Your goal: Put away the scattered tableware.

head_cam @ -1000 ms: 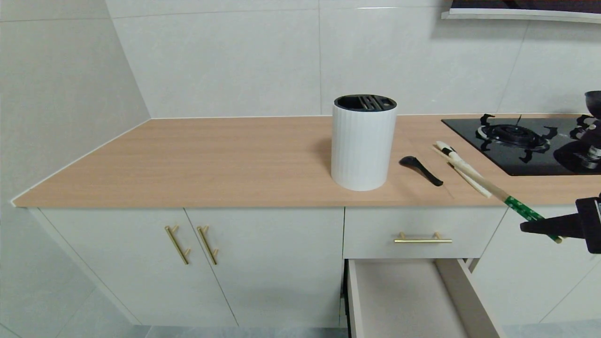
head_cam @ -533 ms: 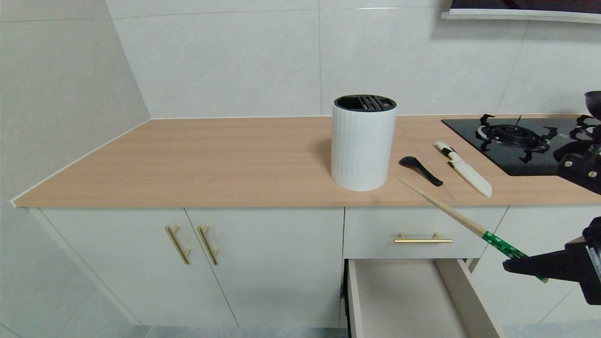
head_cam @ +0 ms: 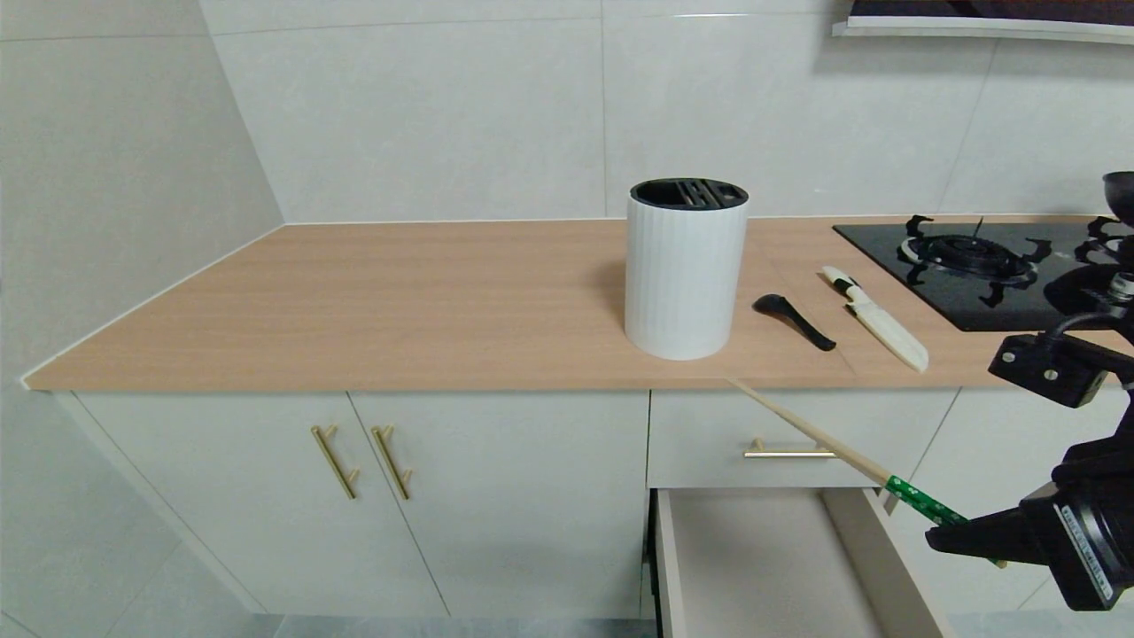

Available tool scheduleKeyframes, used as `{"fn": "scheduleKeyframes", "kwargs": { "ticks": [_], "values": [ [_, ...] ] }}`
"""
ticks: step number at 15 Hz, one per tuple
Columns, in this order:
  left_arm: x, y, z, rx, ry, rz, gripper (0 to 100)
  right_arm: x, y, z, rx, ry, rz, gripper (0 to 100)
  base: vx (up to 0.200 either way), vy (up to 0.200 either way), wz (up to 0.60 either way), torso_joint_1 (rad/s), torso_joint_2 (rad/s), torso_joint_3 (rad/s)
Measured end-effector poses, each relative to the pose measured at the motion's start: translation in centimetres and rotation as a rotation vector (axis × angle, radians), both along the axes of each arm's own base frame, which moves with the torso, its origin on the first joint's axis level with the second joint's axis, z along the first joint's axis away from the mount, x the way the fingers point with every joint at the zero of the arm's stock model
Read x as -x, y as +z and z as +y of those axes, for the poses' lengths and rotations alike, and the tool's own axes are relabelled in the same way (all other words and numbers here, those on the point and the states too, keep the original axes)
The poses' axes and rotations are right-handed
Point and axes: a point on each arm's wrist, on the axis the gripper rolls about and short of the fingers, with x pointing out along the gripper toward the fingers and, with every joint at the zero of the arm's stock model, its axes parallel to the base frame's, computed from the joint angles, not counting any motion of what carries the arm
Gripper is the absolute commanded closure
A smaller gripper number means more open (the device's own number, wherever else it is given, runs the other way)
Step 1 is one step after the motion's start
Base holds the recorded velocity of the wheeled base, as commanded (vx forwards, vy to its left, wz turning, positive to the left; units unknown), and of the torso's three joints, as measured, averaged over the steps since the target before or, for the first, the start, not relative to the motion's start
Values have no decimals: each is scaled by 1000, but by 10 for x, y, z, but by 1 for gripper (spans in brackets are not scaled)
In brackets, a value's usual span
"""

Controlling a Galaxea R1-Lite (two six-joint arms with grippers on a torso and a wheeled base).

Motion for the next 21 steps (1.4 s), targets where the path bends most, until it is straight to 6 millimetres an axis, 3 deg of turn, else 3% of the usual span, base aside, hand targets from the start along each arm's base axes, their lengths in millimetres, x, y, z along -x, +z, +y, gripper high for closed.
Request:
{"fn": "scheduleKeyframes", "kwargs": {
  "ticks": [16, 21],
  "values": [
    [0, 0, 0, 0, 0, 0, 0, -6, -14, 3, 23, 20, 4, 100, 0, 0, 0, -155, 453, 287],
    [0, 0, 0, 0, 0, 0, 0, -7, -15, 4, 25, 22, 9, 100, 0, 0, 0, -29, 160, 116]
  ]
}}
